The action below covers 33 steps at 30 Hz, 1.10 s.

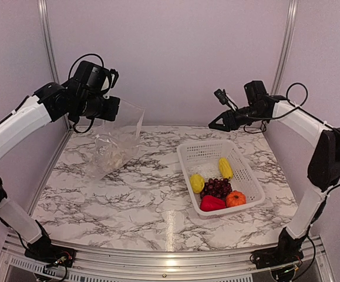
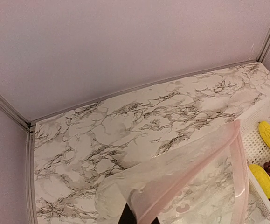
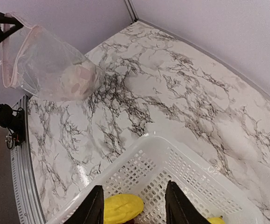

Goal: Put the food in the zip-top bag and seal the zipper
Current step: Pick up the fake fruit from the bin.

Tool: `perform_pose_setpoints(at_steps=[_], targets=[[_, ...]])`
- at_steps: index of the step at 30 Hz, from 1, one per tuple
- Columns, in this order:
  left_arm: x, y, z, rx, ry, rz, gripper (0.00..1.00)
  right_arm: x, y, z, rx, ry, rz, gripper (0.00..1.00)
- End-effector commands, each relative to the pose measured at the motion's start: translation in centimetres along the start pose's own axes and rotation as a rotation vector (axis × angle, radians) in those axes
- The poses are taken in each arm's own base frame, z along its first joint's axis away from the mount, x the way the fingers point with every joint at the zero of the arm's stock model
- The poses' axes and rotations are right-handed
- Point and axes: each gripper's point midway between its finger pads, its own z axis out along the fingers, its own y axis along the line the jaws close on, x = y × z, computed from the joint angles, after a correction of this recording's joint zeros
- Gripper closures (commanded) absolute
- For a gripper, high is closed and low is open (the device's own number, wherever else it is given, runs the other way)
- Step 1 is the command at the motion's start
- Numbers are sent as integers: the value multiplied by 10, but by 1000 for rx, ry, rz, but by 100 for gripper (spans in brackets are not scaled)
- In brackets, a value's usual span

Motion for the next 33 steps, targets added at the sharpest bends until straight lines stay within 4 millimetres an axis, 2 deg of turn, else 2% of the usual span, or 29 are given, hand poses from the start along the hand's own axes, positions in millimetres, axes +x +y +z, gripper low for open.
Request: perform_pose_setpoints(at_steps=[1, 5, 9, 16, 23, 26, 33], targets=[[17, -21, 6, 107, 58, 12, 100, 65, -11, 3, 63, 192, -97, 57], [40, -30, 27, 109, 117, -8, 100, 93, -17, 3, 91, 275, -138, 55], [50, -37, 34, 135, 115, -32, 100, 115, -14, 1, 79, 351, -174, 54], [56, -37, 36, 137, 105, -51, 100, 163, -4, -5, 27, 511, -244, 52], [58, -36, 36, 136, 96, -66, 100, 198, 11, -1, -2, 629, -327, 43], [58, -35, 35, 136, 92, -68, 100, 206, 18, 2, -2, 667, -383, 37], [57, -32, 31, 132, 78, -69, 100, 210, 20, 8, -4, 711, -454, 28]])
